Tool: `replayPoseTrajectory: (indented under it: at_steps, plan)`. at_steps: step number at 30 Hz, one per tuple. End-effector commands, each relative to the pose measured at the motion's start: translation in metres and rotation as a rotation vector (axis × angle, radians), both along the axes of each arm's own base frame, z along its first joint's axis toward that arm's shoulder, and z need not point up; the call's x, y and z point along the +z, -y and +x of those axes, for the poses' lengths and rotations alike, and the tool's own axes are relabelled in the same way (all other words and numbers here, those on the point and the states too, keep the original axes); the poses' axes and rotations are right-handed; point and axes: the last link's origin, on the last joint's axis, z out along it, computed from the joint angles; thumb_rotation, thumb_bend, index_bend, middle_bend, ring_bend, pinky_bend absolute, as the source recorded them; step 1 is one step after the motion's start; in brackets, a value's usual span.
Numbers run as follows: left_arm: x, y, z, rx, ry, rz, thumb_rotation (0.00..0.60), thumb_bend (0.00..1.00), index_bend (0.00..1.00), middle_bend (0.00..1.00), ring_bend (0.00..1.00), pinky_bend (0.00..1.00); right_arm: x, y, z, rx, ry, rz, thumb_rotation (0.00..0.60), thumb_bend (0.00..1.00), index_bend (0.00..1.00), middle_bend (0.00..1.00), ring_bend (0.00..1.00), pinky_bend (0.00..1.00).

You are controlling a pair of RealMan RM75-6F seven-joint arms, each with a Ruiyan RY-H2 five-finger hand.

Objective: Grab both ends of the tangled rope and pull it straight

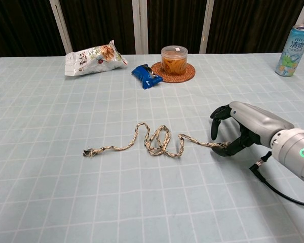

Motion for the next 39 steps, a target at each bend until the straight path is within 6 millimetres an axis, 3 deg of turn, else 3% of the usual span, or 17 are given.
replayPoseTrajectory:
  at_steps: [1, 20, 39]
  plan:
    - [-0.0004, 0.0005, 0.0000, 0.003, -0.001, -0.001, 0.600, 0.03, 0.00, 0.00, 0.00, 0.00, 0.0001, -0.0005, -0.0001, -0.002, 0.005, 0.002, 0.600, 0.33, 0.56, 0.21, 0.00, 0.00]
    - [0.0005, -0.0006, -0.0003, 0.007, 0.007, 0.001, 0.600, 0.03, 0.00, 0.00, 0.00, 0.00, -0.0038, 0.0009, -0.0002, -0.010, 0.008, 0.007, 0.600, 0.42, 0.56, 0.21, 0.00, 0.00]
    - [0.0007, -0.0006, 0.0000, 0.009, 0.012, 0.002, 0.600, 0.03, 0.00, 0.00, 0.00, 0.00, -0.0081, -0.0020, -0.0047, -0.031, -0.002, 0.025, 0.600, 0.44, 0.56, 0.21, 0.00, 0.00]
